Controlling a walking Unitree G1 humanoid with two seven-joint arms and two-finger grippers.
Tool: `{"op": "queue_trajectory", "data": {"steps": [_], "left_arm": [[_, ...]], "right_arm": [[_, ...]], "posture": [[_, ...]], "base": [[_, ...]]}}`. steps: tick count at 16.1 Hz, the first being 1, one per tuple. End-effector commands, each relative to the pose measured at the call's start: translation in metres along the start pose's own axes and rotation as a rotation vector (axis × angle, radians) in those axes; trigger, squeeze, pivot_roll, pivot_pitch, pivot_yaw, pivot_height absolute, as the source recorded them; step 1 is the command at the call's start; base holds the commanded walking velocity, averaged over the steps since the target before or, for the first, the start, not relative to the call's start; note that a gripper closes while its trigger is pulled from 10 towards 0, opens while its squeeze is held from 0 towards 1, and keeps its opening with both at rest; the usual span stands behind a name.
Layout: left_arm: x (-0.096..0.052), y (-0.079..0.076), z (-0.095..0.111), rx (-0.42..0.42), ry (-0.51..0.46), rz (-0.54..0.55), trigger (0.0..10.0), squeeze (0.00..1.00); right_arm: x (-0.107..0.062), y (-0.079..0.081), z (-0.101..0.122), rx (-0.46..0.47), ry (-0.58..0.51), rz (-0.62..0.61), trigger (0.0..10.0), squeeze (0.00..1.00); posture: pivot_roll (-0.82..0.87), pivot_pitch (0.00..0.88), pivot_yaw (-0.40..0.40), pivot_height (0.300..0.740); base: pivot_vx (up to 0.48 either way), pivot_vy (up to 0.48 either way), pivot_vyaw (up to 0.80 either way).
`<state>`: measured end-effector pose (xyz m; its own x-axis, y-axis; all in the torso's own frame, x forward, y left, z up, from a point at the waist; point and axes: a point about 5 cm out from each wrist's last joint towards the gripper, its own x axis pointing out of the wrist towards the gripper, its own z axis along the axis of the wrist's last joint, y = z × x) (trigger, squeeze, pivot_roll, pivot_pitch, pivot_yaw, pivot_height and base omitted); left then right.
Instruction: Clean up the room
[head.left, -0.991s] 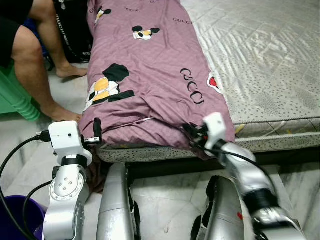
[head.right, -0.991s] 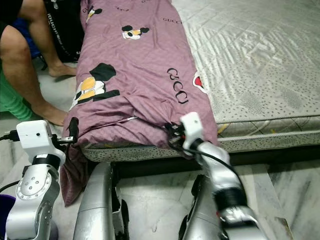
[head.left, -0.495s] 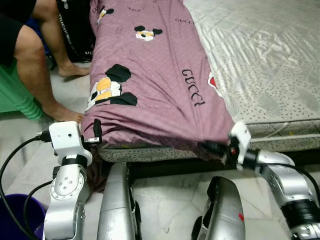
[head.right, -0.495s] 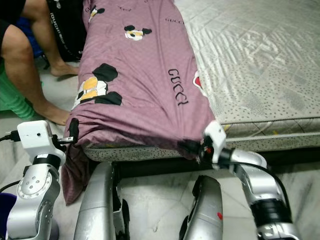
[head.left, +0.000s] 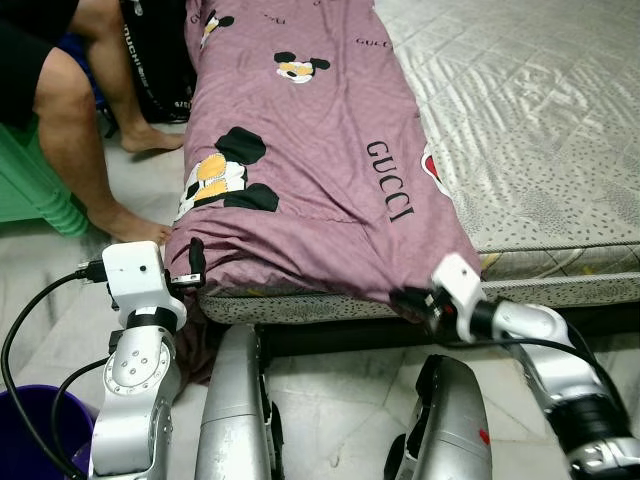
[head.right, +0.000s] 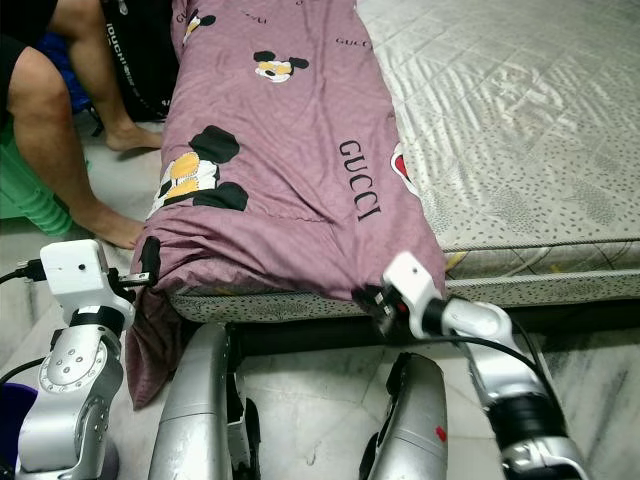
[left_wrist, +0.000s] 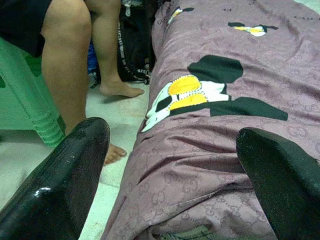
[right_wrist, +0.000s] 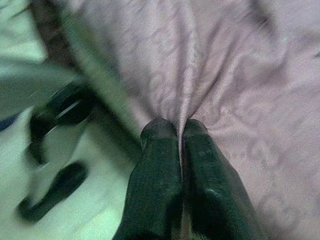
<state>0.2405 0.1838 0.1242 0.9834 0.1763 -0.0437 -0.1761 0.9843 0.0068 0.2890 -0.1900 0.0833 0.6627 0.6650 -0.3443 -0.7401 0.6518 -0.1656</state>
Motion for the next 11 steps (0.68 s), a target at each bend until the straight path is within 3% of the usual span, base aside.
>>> {"op": "queue_trajectory", "data": {"steps": [1, 5, 8, 11], "left_arm": [[0.002, 0.004, -0.002, 0.006, 0.000, 0.011, 10.0, 0.00], [0.010, 0.017, 0.001, 0.022, -0.038, 0.058, 10.0, 0.00], [0.011, 0.020, -0.004, 0.029, -0.041, 0.053, 10.0, 0.00], [0.011, 0.020, -0.006, 0.023, -0.050, 0.054, 10.0, 0.00]], "right_arm": [[0.004, -0.007, 0.020, -0.034, -0.092, -0.106, 10.0, 1.00], [0.006, -0.008, 0.043, -0.029, -0.228, -0.294, 10.0, 1.00], [-0.004, 0.007, 0.025, 0.026, -0.205, -0.433, 10.0, 1.00], [-0.010, 0.020, 0.025, 0.124, -0.255, -0.504, 10.0, 1.00]], "posture": [[0.06, 0.047, 0.034, 0.525], [0.03, 0.000, 0.032, 0.525], [0.01, 0.000, 0.032, 0.525], [-0.02, 0.000, 0.040, 0.525]], "base": [[0.000, 0.000, 0.00], [0.000, 0.000, 0.00], [0.000, 0.000, 0.00], [0.000, 0.000, 0.00]]}}
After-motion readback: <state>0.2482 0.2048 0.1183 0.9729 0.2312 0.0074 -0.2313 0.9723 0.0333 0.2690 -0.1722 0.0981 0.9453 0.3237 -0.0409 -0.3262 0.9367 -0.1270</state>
